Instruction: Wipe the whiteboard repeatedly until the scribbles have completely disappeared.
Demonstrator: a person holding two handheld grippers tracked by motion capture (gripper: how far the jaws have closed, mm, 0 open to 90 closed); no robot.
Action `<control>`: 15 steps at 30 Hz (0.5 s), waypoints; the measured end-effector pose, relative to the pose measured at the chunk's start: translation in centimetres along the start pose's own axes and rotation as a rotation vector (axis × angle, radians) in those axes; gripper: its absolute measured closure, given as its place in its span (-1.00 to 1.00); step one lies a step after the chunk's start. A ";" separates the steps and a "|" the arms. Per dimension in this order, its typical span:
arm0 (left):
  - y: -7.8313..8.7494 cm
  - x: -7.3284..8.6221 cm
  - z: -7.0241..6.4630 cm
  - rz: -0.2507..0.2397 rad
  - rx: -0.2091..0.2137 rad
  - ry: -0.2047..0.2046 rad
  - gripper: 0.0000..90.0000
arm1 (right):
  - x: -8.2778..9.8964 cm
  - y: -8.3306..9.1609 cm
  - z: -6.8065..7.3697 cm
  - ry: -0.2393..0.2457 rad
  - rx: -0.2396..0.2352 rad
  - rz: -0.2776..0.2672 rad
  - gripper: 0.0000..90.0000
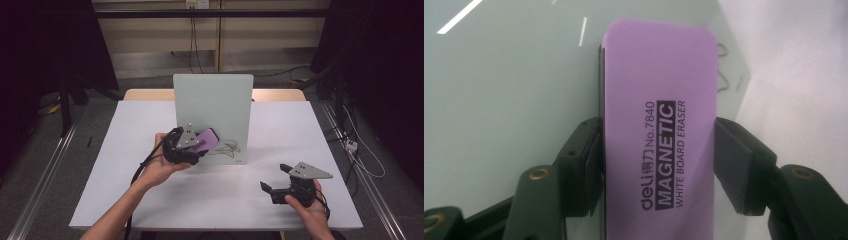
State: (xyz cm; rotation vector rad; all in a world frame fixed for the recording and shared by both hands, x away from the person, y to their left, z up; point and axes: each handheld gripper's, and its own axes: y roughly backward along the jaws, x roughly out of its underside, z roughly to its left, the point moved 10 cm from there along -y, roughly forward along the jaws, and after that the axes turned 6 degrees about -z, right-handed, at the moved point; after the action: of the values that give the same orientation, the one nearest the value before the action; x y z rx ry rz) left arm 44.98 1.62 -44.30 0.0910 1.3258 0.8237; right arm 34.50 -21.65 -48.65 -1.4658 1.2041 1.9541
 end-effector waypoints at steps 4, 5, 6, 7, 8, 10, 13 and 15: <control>-0.4 0.0 -0.4 0.006 -0.001 -0.012 -0.09 | 0.0 -0.1 0.0 0.002 0.000 0.002 -0.88; -0.5 -0.1 -0.5 0.010 0.002 -0.015 -0.09 | 0.0 -0.1 0.0 0.002 0.001 0.001 -0.88; -0.8 -0.2 -0.7 0.005 0.005 -0.010 -0.09 | 0.0 -0.1 0.0 0.002 0.002 0.002 -0.88; -0.9 -0.3 -0.8 0.005 0.008 -0.010 -0.09 | 0.0 -0.1 0.0 0.001 0.002 0.002 -0.88; -1.1 -0.5 -0.9 0.005 0.008 -0.016 -0.10 | 0.0 -0.1 0.0 0.001 0.002 0.002 -0.88; -1.5 -0.8 -1.2 0.007 0.011 -0.020 -0.10 | 0.0 -0.1 -0.1 0.001 0.002 0.004 -0.88; -2.3 -1.2 -1.8 0.011 0.020 -0.035 -0.10 | 0.0 -0.1 0.0 0.002 0.002 0.003 -0.88; -2.7 -1.4 -2.2 0.023 0.022 -0.055 -0.10 | 0.0 -0.1 -0.1 0.002 0.003 0.003 -0.88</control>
State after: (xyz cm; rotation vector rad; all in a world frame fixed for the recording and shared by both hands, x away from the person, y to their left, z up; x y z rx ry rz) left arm 44.32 -1.95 -45.10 0.1453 1.2841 0.8206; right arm 34.61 -21.63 -48.71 -1.4653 1.2103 1.9527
